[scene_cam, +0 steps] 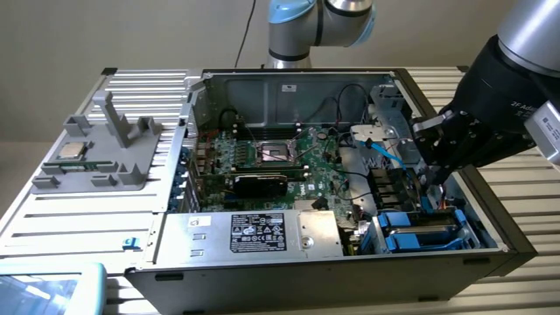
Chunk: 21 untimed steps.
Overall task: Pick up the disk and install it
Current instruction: 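Insert the second disk wire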
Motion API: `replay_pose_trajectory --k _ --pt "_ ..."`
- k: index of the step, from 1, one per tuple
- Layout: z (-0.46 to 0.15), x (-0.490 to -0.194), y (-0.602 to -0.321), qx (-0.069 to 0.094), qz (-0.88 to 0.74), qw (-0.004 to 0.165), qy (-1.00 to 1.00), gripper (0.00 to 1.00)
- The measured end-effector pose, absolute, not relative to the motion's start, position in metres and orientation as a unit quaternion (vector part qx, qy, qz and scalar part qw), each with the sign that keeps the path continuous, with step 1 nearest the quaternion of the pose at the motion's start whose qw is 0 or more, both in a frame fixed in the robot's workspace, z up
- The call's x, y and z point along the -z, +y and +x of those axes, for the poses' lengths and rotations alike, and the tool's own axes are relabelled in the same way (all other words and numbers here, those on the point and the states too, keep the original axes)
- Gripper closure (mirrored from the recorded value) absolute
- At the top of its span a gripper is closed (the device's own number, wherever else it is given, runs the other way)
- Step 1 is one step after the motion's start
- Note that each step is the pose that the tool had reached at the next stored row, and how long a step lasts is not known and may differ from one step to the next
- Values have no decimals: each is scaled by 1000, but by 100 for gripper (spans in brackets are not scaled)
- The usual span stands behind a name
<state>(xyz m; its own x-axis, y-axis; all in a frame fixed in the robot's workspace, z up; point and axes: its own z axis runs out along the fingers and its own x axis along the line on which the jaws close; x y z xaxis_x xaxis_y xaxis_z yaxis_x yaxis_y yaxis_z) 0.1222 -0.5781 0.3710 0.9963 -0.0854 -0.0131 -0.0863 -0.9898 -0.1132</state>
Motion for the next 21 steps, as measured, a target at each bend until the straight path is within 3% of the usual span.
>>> replay_pose_trajectory --k 11,16,21 --pt "122 -367 -580 -6 -998 56 21 89" --pt "122 -367 -581 -6 -999 38 22 89" --pt "122 -363 -586 -5 -999 36 22 89"
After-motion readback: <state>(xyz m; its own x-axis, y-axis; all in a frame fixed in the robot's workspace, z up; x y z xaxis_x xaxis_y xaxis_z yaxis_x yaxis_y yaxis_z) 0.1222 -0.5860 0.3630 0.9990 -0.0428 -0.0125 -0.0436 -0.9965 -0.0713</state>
